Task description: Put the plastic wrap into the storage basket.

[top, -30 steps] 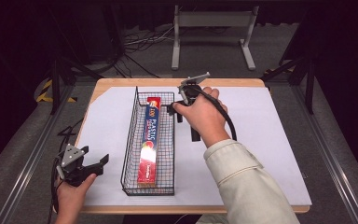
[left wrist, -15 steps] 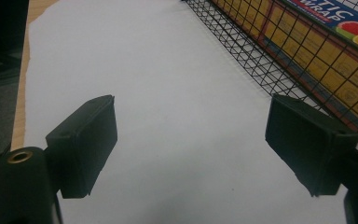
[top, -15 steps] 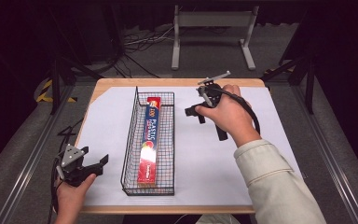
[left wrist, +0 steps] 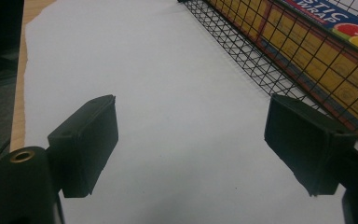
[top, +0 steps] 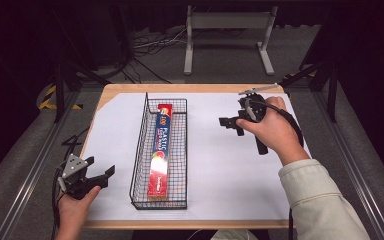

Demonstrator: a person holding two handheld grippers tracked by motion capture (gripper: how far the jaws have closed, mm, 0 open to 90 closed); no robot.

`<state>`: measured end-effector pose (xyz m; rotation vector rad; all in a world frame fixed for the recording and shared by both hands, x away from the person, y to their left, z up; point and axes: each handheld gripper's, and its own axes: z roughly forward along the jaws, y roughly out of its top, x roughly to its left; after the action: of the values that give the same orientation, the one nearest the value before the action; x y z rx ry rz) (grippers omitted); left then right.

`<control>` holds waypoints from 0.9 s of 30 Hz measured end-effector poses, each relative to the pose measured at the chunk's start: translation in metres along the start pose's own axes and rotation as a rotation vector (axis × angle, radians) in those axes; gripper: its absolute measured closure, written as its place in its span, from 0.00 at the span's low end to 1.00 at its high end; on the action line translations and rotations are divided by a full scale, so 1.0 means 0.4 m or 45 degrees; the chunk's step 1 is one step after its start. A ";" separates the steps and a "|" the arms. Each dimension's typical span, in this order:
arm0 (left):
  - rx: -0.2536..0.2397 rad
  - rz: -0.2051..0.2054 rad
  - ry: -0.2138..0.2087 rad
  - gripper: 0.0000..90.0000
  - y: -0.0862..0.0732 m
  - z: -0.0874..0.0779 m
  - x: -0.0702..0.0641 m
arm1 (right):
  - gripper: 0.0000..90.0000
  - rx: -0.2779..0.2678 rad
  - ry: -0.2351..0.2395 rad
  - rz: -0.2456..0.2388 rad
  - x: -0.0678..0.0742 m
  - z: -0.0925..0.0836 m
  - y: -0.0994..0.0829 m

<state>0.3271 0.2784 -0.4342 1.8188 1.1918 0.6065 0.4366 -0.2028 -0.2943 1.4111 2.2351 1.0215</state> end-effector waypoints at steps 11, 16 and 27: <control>-0.009 0.004 0.001 0.20 0.001 -0.002 -0.001 | 0.23 -0.103 0.018 0.004 -0.089 -0.016 -0.168; -0.021 0.010 0.002 0.20 0.002 -0.001 -0.004 | 0.24 -0.158 0.001 0.024 -0.132 -0.016 -0.239; -0.034 -0.007 -0.026 0.20 0.000 -0.001 0.000 | 0.24 -0.213 -0.030 0.088 -0.193 -0.001 -0.394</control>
<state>0.3268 0.2787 -0.4339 1.7946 1.1696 0.5970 0.3689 -0.3118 -0.4141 1.4285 2.0445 1.1780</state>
